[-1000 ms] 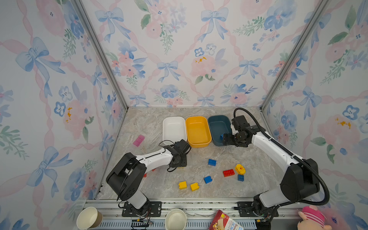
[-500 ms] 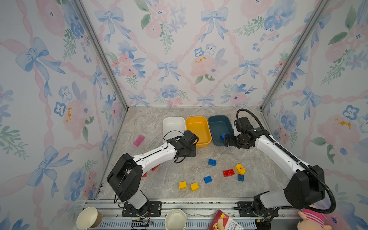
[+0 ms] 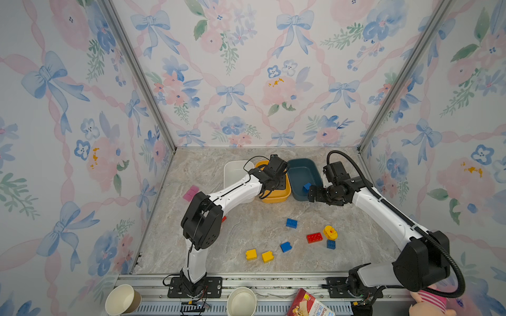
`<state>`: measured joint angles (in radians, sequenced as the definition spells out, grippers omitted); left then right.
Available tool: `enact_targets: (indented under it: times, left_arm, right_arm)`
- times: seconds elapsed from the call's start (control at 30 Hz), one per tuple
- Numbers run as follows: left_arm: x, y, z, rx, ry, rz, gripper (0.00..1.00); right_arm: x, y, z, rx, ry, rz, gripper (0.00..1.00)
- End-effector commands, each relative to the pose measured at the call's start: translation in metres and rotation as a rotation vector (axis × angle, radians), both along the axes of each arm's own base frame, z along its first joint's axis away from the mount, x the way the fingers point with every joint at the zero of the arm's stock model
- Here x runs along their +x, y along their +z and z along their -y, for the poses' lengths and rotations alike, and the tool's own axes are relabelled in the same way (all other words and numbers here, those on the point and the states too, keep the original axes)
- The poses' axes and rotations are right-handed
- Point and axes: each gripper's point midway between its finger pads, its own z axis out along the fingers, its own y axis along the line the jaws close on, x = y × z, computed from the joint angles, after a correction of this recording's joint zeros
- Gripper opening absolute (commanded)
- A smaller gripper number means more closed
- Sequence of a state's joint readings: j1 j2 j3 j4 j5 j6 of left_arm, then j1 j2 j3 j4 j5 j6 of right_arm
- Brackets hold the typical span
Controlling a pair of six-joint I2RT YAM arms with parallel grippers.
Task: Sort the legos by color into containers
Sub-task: 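Carry the yellow brick with the left gripper over the yellow bin, then open the left gripper to drop the yellow brick into the yellow bin, then raise the left gripper while the right moves over a red 2x4 brick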
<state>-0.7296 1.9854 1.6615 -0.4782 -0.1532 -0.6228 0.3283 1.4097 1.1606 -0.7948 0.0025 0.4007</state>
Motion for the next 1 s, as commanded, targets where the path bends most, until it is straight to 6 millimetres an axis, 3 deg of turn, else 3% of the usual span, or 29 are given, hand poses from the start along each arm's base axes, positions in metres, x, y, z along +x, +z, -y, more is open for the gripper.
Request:
enact_targets:
  times: [0.0,0.17,0.37,0.6,0.97]
  left_arm:
    - [0.021,-0.010,-0.005,0.049,0.001,0.009,0.44]
    - [0.034,-0.042,-0.015,0.079,0.016,-0.040,0.44]
    - [0.034,-0.060,-0.016,0.094,0.002,-0.074,0.50]
    - [0.033,-0.056,-0.015,0.091,0.002,-0.066,0.70]
    - [0.030,-0.029,-0.011,0.068,0.001,-0.014,0.78]
  right_arm:
    - [-0.004,0.009,0.001,0.021,-0.014,0.002,0.97]
    - [-0.008,0.008,0.003,0.014,-0.015,-0.005,0.97]
    - [-0.009,0.003,0.003,0.018,-0.019,-0.018,0.97]
    - [-0.010,-0.002,-0.001,0.028,-0.023,-0.027,0.97]
    - [-0.022,-0.007,-0.001,0.031,-0.057,-0.060,0.97]
